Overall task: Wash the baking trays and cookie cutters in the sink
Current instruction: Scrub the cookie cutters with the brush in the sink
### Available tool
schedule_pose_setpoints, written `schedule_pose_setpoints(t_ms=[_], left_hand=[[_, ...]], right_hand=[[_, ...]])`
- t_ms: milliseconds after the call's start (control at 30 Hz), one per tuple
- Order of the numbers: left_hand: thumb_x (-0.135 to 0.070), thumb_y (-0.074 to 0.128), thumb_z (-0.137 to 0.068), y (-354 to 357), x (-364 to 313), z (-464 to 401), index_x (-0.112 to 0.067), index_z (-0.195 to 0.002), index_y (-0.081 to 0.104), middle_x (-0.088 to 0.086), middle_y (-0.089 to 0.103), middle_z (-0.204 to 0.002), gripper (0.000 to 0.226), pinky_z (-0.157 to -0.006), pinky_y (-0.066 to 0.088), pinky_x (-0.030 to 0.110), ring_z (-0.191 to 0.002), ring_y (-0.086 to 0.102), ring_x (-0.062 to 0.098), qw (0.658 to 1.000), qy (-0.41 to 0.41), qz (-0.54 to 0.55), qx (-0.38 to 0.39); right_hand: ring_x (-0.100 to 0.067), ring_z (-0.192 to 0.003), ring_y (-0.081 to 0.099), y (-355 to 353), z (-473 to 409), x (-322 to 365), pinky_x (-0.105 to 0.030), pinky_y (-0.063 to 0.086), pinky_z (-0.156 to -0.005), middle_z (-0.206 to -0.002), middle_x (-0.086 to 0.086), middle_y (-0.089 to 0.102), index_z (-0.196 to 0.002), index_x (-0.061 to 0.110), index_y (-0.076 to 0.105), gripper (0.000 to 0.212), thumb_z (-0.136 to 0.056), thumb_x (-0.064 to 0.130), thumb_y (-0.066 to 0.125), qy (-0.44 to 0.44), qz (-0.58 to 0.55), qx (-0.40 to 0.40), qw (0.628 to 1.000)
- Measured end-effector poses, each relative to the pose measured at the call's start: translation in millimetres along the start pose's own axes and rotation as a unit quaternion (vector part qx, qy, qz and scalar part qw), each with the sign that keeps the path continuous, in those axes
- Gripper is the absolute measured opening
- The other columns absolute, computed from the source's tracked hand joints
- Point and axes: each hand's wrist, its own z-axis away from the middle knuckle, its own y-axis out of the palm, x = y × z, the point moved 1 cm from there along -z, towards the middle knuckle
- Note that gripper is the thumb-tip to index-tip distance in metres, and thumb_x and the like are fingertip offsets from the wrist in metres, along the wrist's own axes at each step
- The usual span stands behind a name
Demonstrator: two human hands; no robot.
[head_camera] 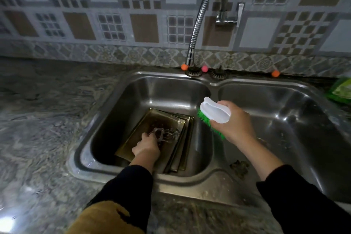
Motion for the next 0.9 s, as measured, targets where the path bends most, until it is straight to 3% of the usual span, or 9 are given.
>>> schedule_pose_setpoints(t_ms=[267,367,500,633,733,800,900], left_hand=[[-0.023,0.070,-0.083,-3.8,-0.5,-7.5,-0.025,-0.140,0.039,0.002,0.039,-0.138,0.065,-0.092,0.048,0.043,-0.119,0.051,0.028,0.997,0.027,-0.062,0.023],[-0.027,0.071,-0.082,-10.3,-11.8,-3.6,-0.023,-0.135,0.044,0.003,0.045,-0.132,0.059,-0.093,0.047,0.044,-0.116,0.051,0.027,0.995,0.041,-0.093,0.011],[-0.033,0.066,-0.085,-22.8,-46.4,8.7,-0.023,-0.127,0.052,0.004,0.050,-0.126,0.045,-0.093,0.046,0.043,-0.114,0.050,0.027,0.987,0.106,-0.096,-0.069],[-0.045,0.061,-0.087,-25.5,-100.5,33.2,-0.022,-0.125,0.054,0.005,0.053,-0.125,0.045,-0.090,0.047,0.041,-0.115,0.051,0.026,0.969,0.194,-0.072,-0.133],[-0.041,0.057,-0.090,-13.0,-146.9,60.6,-0.022,-0.123,0.057,0.004,0.052,-0.127,0.038,-0.091,0.045,0.039,-0.121,0.048,0.025,0.947,0.273,-0.046,-0.165],[-0.035,0.056,-0.090,2.3,-176.2,76.0,-0.022,-0.122,0.058,0.004,0.052,-0.127,0.034,-0.089,0.044,0.038,-0.121,0.047,0.025,0.934,0.318,-0.043,-0.159],[-0.029,0.055,-0.090,33.0,-208.9,87.3,-0.021,-0.124,0.056,0.004,0.050,-0.128,0.034,-0.089,0.045,0.036,-0.120,0.049,0.024,0.931,0.348,-0.061,-0.089]], right_hand=[[-0.022,-0.106,0.057,-0.1,5.1,-9.9,-0.025,0.040,-0.077,-0.117,0.001,0.063,-0.124,0.029,0.055,0.059,-0.071,0.024,0.078,0.025,0.004,-0.011,1.000],[-0.021,-0.106,0.057,-4.9,9.2,-13.8,-0.025,0.041,-0.077,-0.117,0.000,0.063,-0.124,0.028,0.056,0.059,-0.070,0.023,0.078,0.031,-0.001,-0.021,0.999],[-0.020,-0.105,0.056,-16.1,14.8,-23.0,-0.025,0.041,-0.075,-0.117,0.001,0.062,-0.125,0.029,0.056,0.060,-0.069,0.024,0.077,0.051,-0.018,-0.032,0.998],[-0.016,-0.099,0.057,-36.1,25.2,-37.6,-0.024,0.042,-0.070,-0.119,0.004,0.061,-0.128,0.034,0.054,0.061,-0.072,0.026,0.075,0.075,-0.018,-0.039,0.996],[-0.016,-0.096,0.059,-51.8,34.5,-55.3,-0.024,0.043,-0.070,-0.116,0.006,0.064,-0.127,0.037,0.055,0.059,-0.072,0.027,0.075,0.092,-0.014,-0.045,0.995],[-0.017,-0.100,0.060,-61.0,38.0,-70.9,-0.025,0.045,-0.074,-0.115,0.005,0.065,-0.126,0.037,0.056,0.058,-0.071,0.027,0.075,0.104,-0.010,-0.051,0.993],[-0.016,-0.100,0.059,-75.5,40.2,-96.5,-0.025,0.043,-0.074,-0.115,0.006,0.064,-0.125,0.038,0.055,0.057,-0.072,0.027,0.075,0.131,-0.011,-0.047,0.990]])
